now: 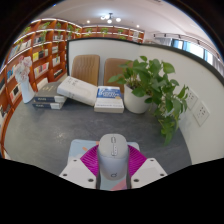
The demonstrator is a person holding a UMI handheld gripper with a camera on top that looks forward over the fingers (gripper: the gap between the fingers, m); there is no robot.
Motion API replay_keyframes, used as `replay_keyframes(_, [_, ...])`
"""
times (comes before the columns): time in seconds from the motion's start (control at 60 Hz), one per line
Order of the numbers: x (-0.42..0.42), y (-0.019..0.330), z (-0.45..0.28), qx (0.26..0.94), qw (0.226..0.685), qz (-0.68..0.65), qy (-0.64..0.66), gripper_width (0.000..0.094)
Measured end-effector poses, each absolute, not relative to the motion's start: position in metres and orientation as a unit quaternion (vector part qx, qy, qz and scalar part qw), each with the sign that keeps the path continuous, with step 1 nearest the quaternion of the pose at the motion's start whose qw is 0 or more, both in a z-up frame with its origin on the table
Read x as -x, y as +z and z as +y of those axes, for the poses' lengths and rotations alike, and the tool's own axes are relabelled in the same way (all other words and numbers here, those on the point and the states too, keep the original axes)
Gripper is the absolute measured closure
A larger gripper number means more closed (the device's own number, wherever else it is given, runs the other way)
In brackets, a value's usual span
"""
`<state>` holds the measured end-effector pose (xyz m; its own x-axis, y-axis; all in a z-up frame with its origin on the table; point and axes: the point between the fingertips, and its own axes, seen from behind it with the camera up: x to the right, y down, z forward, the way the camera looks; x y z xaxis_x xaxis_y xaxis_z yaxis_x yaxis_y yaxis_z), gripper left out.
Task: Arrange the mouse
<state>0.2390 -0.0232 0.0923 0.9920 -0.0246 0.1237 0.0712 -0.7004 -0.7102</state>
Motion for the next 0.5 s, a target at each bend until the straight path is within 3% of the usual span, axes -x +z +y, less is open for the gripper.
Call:
replay_keyframes(0.117, [-0.24,0.032,-0.038,0.936,0.348,-0.016,-0.042,0.0588])
replay_keyframes(0.25, [-0.232,-0.013,-0.052,0.949,0.314,-0.023,-0.02,0.0567])
replay_keyframes(0.283, [-0.231,-0.008,-0.046,0.941,0.337,-0.013,-0.017,0.0569])
replay_keyframes(0.5, [-0.232,-0.012,-0.049,0.944,0.33,0.001,-0.002,0.0473])
